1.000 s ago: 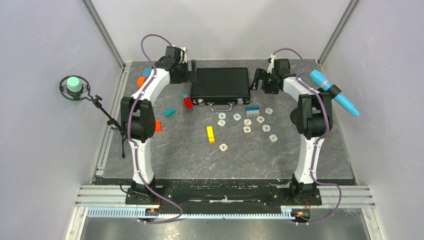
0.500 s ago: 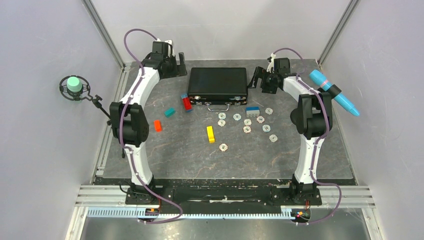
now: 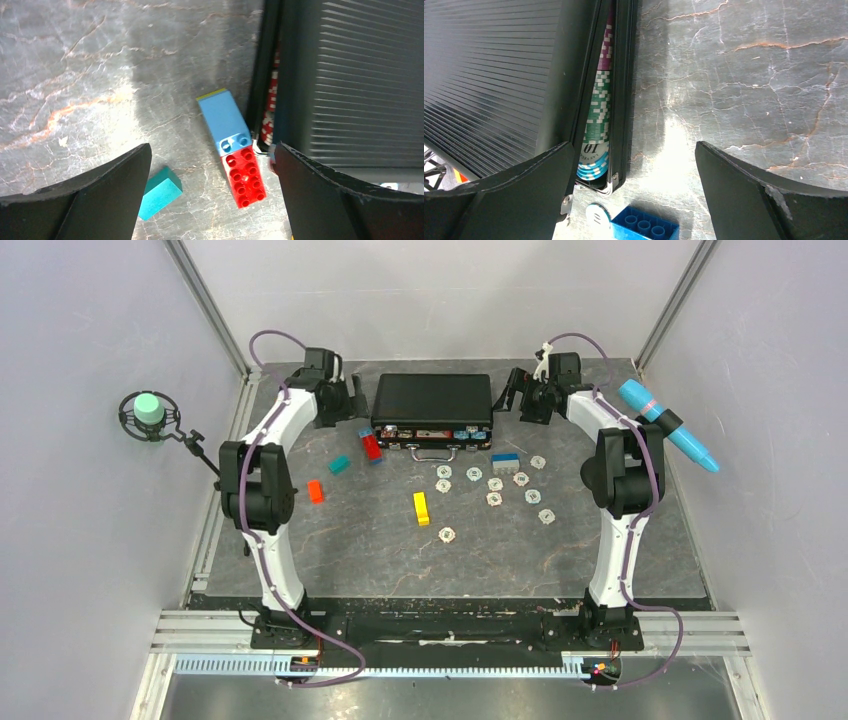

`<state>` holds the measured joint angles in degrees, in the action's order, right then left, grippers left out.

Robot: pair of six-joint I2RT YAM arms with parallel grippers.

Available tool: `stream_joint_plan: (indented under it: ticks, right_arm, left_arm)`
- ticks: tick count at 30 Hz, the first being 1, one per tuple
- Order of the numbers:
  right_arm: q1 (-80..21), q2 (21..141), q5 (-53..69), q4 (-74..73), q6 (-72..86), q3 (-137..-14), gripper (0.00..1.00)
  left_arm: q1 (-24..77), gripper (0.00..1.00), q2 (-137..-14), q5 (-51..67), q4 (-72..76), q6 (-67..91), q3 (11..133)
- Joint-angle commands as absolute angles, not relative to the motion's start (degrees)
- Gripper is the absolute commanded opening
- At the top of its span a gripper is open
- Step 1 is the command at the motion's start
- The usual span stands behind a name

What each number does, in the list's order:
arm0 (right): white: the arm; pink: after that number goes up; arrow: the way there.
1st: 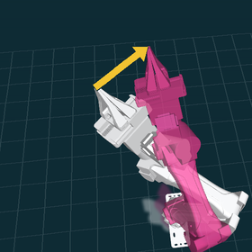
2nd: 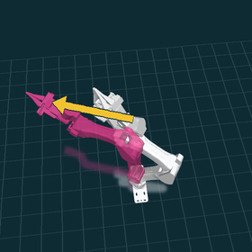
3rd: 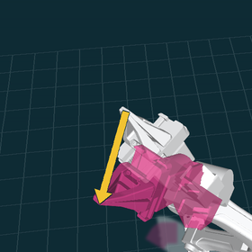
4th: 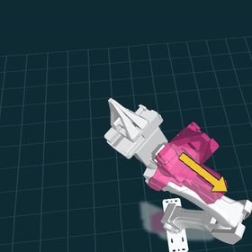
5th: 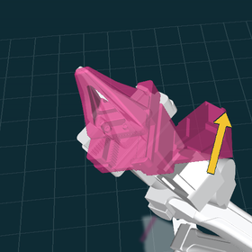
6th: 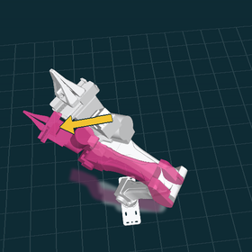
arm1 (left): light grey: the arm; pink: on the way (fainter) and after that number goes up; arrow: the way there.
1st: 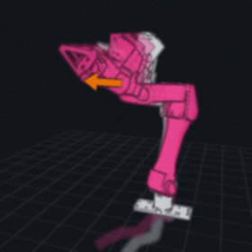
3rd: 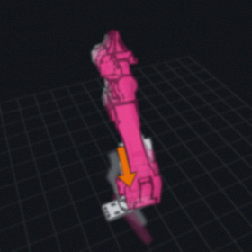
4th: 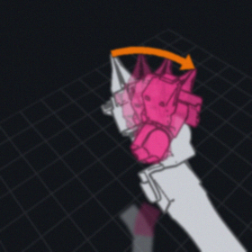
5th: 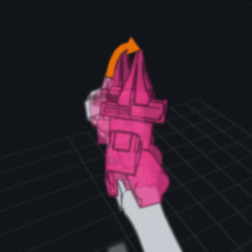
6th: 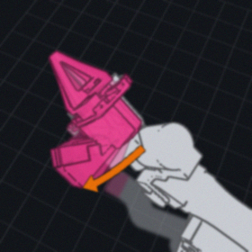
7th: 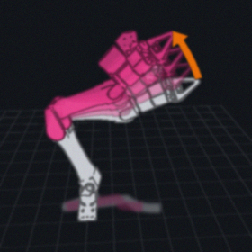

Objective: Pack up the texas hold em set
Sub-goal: Open the chip case at the center of the board.

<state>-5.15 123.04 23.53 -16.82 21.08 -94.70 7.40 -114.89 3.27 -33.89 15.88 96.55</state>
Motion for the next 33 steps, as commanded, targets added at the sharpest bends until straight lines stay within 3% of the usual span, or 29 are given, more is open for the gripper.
stream_joint_plan:
  ticks: [1,16,33]
  right_arm:
    - [-8.48,119.34,32.43,-8.99,24.9,-98.7,0.98]
    - [-8.5,119.69,33.02,-8.16,25.7,-98.99,0.98]
    - [-8.45,119.84,33.91,-7.24,26.49,-99.08,0.98]
  left_arm:
    - [3.76,0.99,-112.52,6.79,-30.78,21.76,93.65]
    - [2.99,0.99,-114.95,18.92,-26.04,23.34,91.19]
    - [2.72,0.99,-117.05,20.89,-25.23,26.08,87.91]
